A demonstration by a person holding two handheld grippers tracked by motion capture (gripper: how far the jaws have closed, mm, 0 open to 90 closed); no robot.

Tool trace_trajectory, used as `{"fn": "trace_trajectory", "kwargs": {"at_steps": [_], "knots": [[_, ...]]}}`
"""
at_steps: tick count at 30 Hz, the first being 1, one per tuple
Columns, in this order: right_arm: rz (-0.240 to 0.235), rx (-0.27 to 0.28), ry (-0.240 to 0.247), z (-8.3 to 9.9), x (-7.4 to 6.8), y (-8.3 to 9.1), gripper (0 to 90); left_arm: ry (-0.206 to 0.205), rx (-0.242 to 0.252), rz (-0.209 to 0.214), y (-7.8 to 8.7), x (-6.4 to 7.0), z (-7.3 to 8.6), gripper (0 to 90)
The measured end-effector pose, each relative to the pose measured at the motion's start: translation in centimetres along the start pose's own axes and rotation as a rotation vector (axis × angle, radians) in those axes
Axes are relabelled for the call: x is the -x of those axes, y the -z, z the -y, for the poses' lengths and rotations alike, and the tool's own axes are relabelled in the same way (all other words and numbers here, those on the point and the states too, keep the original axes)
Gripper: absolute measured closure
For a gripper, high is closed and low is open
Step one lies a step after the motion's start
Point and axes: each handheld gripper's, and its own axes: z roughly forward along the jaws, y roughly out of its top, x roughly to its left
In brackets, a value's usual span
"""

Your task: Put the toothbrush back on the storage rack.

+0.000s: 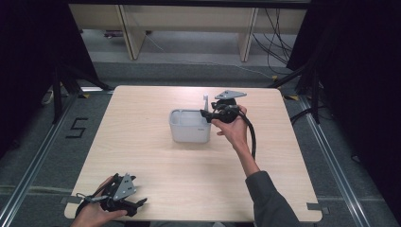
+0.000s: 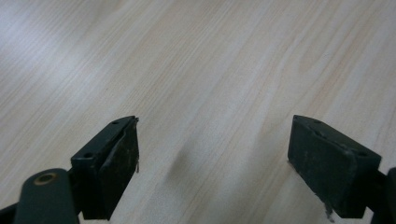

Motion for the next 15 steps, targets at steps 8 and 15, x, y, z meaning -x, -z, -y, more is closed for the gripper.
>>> {"fn": "trace_trajectory", "kwargs": {"at_steps": [8,15], "knots": [[-0.007,-0.001,0.0,0.06,-0.26,0.54,38.7,0.008,-0.001,0.0,-0.01,0.06,0.02,16.2],[-0.007,-0.006,-0.013,0.54,-0.16,0.99,36.6,-0.01,-0.011,-0.007,0.03,-0.1,0.02,16.2]]}}
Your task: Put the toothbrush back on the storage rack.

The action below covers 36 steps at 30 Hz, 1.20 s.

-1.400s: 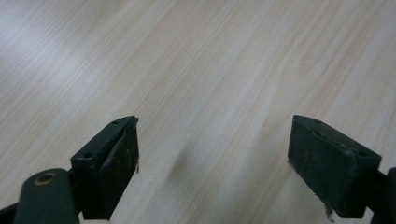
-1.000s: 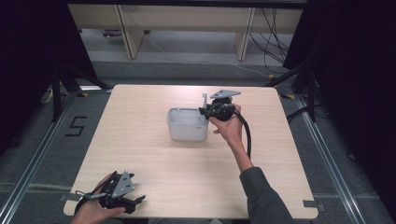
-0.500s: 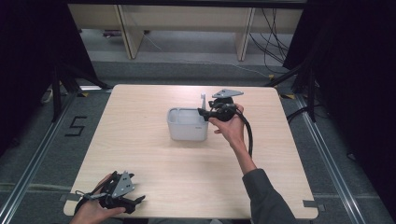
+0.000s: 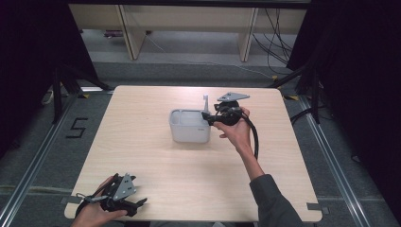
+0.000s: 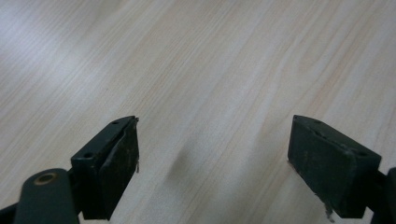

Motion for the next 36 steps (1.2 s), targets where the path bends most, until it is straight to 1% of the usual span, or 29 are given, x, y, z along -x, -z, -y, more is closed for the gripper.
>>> {"fn": "trace_trajectory", "kwargs": {"at_steps": [1,2,4,5,6,7,8,9,10,12,13,14,15,16,17,19,20,21,22,23,24,25,28,30,31,33,34,35,36], "knots": [[0.002,-0.002,-0.008,0.0,0.0,0.2,36.6,0.001,-0.001,0.002,0.0,0.0,0.0,16.2],[-0.002,0.006,0.002,0.1,0.1,0.2,36.6,0.001,0.0,0.001,0.0,0.0,0.0,16.2],[0.009,0.018,0.013,0.1,0.3,0.3,36.2,0.021,0.013,0.002,-0.1,0.2,0.0,16.2],[0.004,0.01,0.005,0.0,0.2,0.5,36.0,0.01,0.013,-0.007,-0.1,0.2,0.0,16.2],[-0.002,0.001,-0.003,0.0,0.2,0.6,36.0,0.001,-0.003,-0.017,0.0,0.1,0.0,16.1],[-0.005,0.007,-0.008,0.0,0.2,0.7,35.9,0.002,-0.001,-0.005,0.0,0.0,0.0,16.2],[0.001,0.011,0.01,0.0,0.3,0.9,35.8,0.01,0.008,0.006,0.0,0.1,0.0,16.2],[-0.006,0.014,0.011,0.0,0.3,0.9,35.7,0.02,0.01,0.007,-0.1,0.2,0.0,16.2],[-0.006,0.009,-0.009,0.1,0.1,1.1,35.5,0.008,0.009,0.005,0.0,0.1,0.0,16.2],[-0.01,0.015,0.017,0.1,0.3,1.1,35.4,0.001,-0.002,0.002,0.0,0.0,0.0,16.2],[-0.001,0.014,0.009,0.2,0.2,1.3,35.4,0.001,0.0,0.002,0.0,0.0,0.0,16.1],[-0.007,0.015,-0.007,0.3,0.1,1.3,35.0,0.012,0.01,0.006,0.0,0.1,0.0,16.1],[-0.016,0.012,0.016,0.4,0.2,1.2,34.5,0.001,0.0,0.001,0.0,0.0,0.0,16.2],[-0.016,0.009,0.015,0.4,0.2,1.3,34.4,0.001,-0.001,0.0,0.0,0.0,0.0,16.2],[-0.009,0.004,-0.008,0.5,0.0,1.5,34.4,0.002,-0.002,0.0,0.0,0.0,0.0,16.2],[-0.016,0.006,-0.001,0.6,0.1,1.7,34.3,0.003,0.0,0.0,0.0,0.0,0.0,16.2],[-0.011,0.005,0.02,0.6,0.2,1.8,34.0,0.002,0.0,0.0,0.0,0.0,0.0,16.2],[-0.015,0.01,0.023,0.7,0.2,1.8,33.8,0.003,-0.001,0.0,0.0,0.0,0.0,16.2],[-0.016,0.001,-0.002,0.8,0.1,2.0,33.7,0.003,-0.002,0.0,0.0,0.0,0.0,16.2],[-0.018,0.011,0.02,0.8,0.2,2.1,33.7,0.002,-0.001,-0.001,0.0,0.0,0.0,16.2],[-0.019,0.015,0.003,0.9,0.1,2.2,33.5,0.002,-0.001,0.0,0.0,0.0,0.0,16.2],[-0.02,0.017,0.017,1.0,0.1,2.2,33.0,0.002,-0.001,0.0,0.0,0.0,0.0,16.1],[-0.019,0.019,-0.001,1.2,0.0,2.7,32.4,0.004,-0.001,0.0,0.0,0.0,0.0,16.2],[-0.024,0.031,0.014,1.3,0.1,2.9,31.8,0.003,-0.001,0.0,0.0,0.0,0.0,16.1],[-0.02,0.017,0.005,1.4,0.0,3.1,31.1,0.001,-0.004,-0.002,0.0,0.0,0.0,16.2],[-0.02,0.034,-0.003,1.6,-0.1,3.3,31.0,0.001,-0.005,-0.002,0.0,0.0,0.0,16.1],[-0.024,0.024,0.013,1.7,0.0,3.4,30.7,0.004,0.0,0.0,0.0,0.0,0.0,16.2],[-0.023,0.023,-0.005,1.8,-0.2,3.5,30.3,0.003,0.0,-0.001,0.0,0.0,0.0,16.2],[-0.021,0.033,-0.001,2.0,-0.2,3.5,30.0,0.003,-0.002,-0.001,0.0,0.0,0.0,16.1]]}}
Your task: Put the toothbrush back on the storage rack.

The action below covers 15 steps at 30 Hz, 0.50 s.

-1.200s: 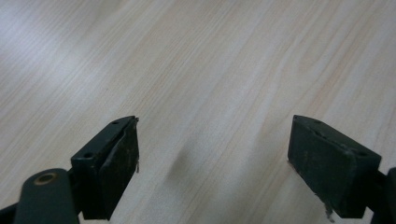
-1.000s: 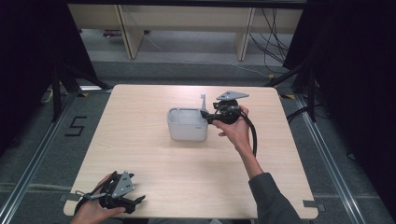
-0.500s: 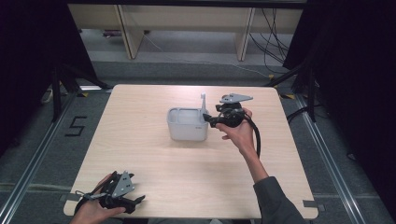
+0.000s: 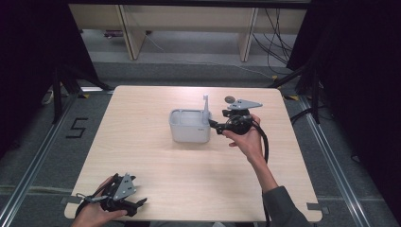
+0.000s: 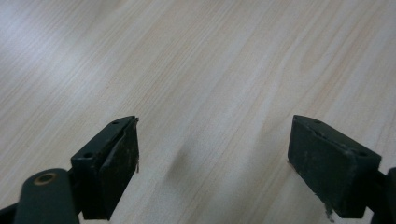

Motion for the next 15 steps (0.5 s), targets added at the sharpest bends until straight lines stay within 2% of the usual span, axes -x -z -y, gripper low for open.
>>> {"fn": "trace_trajectory", "kwargs": {"at_steps": [1,3,6,8,9,11,13,14,15], "knots": [[0.001,-0.005,0.015,0.1,0.1,0.2,29.9,0.0,-0.001,-0.002,0.0,0.0,0.0,16.2],[-0.002,-0.008,0.004,0.4,0.0,0.4,29.8,0.0,0.001,-0.002,0.0,0.0,0.0,16.2],[0.002,-0.003,0.013,1.0,0.1,0.8,29.5,0.0,-0.003,-0.002,0.0,0.0,0.0,16.2],[-0.003,-0.001,-0.023,1.5,0.0,1.1,29.4,0.001,0.0,0.0,0.0,0.0,0.0,16.2],[-0.005,0.009,-0.016,1.7,0.2,1.1,29.4,0.0,0.001,0.0,0.0,0.0,0.0,16.2],[-0.005,-0.004,-0.003,2.0,0.3,1.3,29.2,-0.001,0.0,-0.001,0.0,0.0,0.0,16.2],[0.01,-0.005,-0.031,2.3,0.2,1.5,29.2,-0.002,0.003,-0.002,0.1,0.0,0.0,16.1],[0.013,-0.006,0.001,2.4,0.5,1.6,29.1,0.008,0.014,0.002,0.0,0.1,0.0,16.2],[0.008,-0.011,-0.018,2.5,0.4,1.7,29.0,0.008,0.015,0.003,0.0,0.1,0.0,16.2]]}}
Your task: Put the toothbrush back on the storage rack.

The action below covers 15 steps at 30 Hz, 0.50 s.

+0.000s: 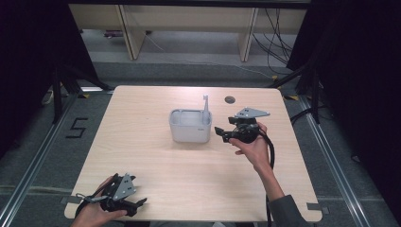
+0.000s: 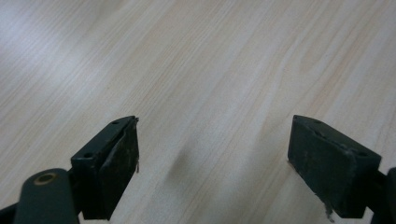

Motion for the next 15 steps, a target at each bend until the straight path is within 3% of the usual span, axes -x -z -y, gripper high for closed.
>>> {"fn": "trace_trajectory", "kwargs": {"at_steps": [1,2,3,5,7,8,10,12,15], "knots": [[-0.006,-0.002,0.011,0.1,0.1,0.1,28.9,0.005,-0.001,0.001,0.0,0.0,0.0,16.2],[0.0,0.005,-0.014,0.2,-0.1,0.1,28.8,0.002,-0.005,0.002,0.0,0.0,0.0,16.2],[0.003,-0.001,0.019,0.2,0.2,0.2,28.7,-0.005,-0.004,0.003,0.0,0.0,0.0,16.2],[-0.002,-0.009,-0.008,0.3,0.1,0.3,28.2,-0.004,0.002,-0.001,0.0,0.0,0.0,16.2],[0.01,-0.003,0.017,0.5,0.2,0.3,28.2,-0.004,0.003,-0.002,0.0,0.0,0.0,16.2],[-0.002,-0.002,-0.007,0.6,0.0,0.3,28.1,-0.004,0.003,-0.001,0.0,0.0,0.0,16.1],[-0.002,-0.016,0.005,0.7,0.1,0.4,27.9,-0.004,0.003,-0.001,0.1,0.0,0.0,16.1],[0.001,-0.016,-0.027,0.9,-0.2,0.5,27.9,-0.005,0.004,-0.002,0.1,0.0,0.0,16.2],[-0.016,-0.015,0.001,1.1,0.0,0.4,27.6,-0.015,-0.002,-0.005,0.1,0.0,0.0,16.2]]}}
